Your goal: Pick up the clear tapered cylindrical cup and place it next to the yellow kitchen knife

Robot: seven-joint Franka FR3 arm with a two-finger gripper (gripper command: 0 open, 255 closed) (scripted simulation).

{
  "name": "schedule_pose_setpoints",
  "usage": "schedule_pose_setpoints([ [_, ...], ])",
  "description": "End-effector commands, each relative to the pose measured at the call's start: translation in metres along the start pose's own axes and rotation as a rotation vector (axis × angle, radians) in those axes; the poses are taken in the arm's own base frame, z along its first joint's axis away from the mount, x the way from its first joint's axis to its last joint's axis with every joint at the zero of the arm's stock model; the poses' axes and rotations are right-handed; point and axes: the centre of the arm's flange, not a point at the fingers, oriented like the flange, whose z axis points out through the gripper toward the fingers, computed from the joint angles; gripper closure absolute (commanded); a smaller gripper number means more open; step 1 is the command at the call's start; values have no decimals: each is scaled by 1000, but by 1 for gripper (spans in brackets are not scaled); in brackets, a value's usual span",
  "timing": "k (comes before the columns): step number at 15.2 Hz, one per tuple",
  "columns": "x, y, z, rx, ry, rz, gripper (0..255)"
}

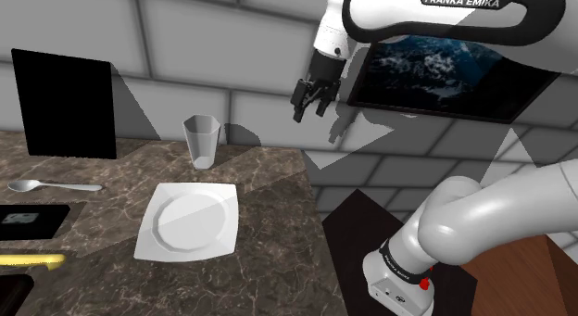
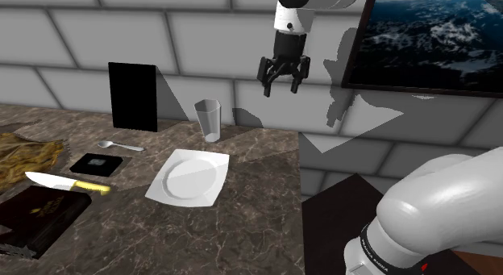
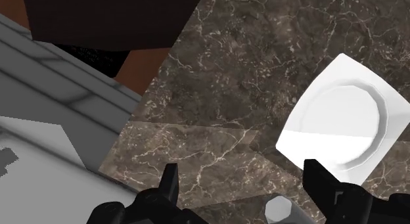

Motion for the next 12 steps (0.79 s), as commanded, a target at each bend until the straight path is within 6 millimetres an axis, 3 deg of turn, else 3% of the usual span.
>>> schedule_pose_setpoints([
  [1, 18, -12, 15, 1, 9, 8, 0],
  [12, 130, -65, 80, 3, 51, 49, 0],
])
